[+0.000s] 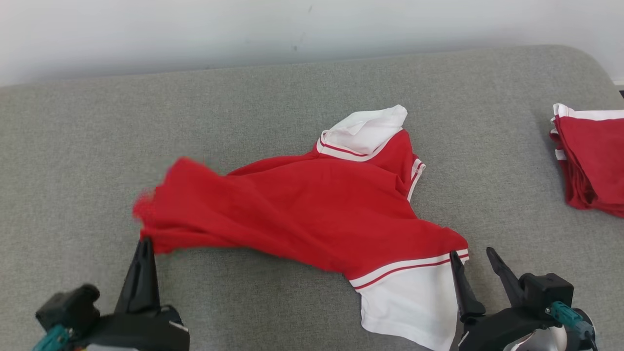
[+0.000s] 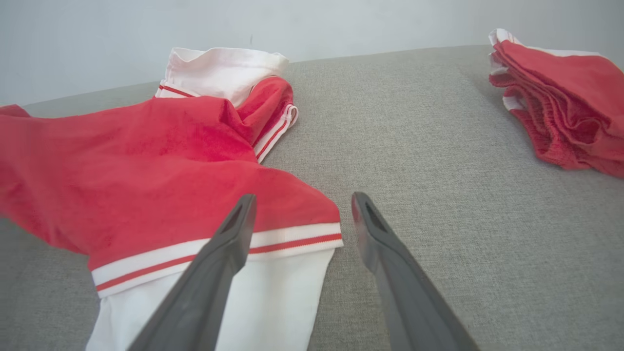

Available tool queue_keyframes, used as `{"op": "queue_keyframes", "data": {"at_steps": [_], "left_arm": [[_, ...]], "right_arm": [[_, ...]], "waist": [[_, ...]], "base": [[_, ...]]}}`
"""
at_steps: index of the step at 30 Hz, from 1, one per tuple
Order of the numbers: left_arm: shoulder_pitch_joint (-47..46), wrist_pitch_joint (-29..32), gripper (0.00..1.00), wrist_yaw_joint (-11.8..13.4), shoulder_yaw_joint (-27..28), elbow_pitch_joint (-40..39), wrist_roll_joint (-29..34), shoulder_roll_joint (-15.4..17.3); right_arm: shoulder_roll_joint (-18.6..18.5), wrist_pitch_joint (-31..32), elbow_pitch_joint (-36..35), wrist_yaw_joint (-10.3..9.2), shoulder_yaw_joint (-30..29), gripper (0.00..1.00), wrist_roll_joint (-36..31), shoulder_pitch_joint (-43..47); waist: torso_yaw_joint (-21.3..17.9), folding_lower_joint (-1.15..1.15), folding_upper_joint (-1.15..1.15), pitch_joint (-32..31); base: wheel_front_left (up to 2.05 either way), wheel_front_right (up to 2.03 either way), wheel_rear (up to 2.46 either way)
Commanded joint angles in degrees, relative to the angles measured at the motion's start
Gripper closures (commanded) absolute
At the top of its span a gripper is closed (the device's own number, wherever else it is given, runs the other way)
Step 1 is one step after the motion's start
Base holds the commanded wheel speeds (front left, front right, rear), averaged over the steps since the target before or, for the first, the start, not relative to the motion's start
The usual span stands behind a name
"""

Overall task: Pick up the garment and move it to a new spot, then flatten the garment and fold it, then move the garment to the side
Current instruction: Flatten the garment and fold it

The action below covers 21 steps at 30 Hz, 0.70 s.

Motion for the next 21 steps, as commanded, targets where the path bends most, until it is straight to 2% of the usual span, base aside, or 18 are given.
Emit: {"op": "queue_keyframes", "data": {"at_steps": [1, 6, 13, 18, 21], "left_arm": [[2.02, -0.81, 1.00, 0.45, 0.68, -0.17, -0.93, -0.71], [6.51, -0.32, 1.00, 1.44, 1.95, 1.74, -1.83, 0.24], [11.11, -0.33, 1.00, 4.35, 2.90, 5.43, -0.05, 1.83], [11.89, -0.37, 1.00, 4.53, 2.72, 6.55, 0.06, 1.97], [11.30, -0.17, 1.00, 4.17, 2.19, 6.81, -0.18, 1.65]], "right_arm": [[0.14, -0.01, 0.12, -0.15, -0.04, 0.00, -0.05, 0.46], [0.18, 0.34, 0.14, -0.15, -0.33, 0.00, -0.63, 0.78], [0.17, 0.52, 0.32, -0.15, -0.63, 0.00, -0.78, 0.88], [0.17, 1.29, 0.41, -0.15, -1.34, 0.00, -0.62, 1.35], [0.18, 6.33, 0.57, -0.15, -1.76, 0.00, 0.28, 2.75]], "waist": [[0.17, 0.00, 0.00, -0.22], [0.84, 0.00, 0.00, -0.77], [1.00, 0.00, 0.00, -1.47], [1.38, 0.00, 0.00, -1.42], [1.63, 0.00, 0.00, -1.25]], "base": [[0.00, 0.00, 0.00], [0.00, 0.00, 0.00], [0.00, 0.00, 0.00], [0.00, 0.00, 0.00], [0.00, 0.00, 0.00]]}}
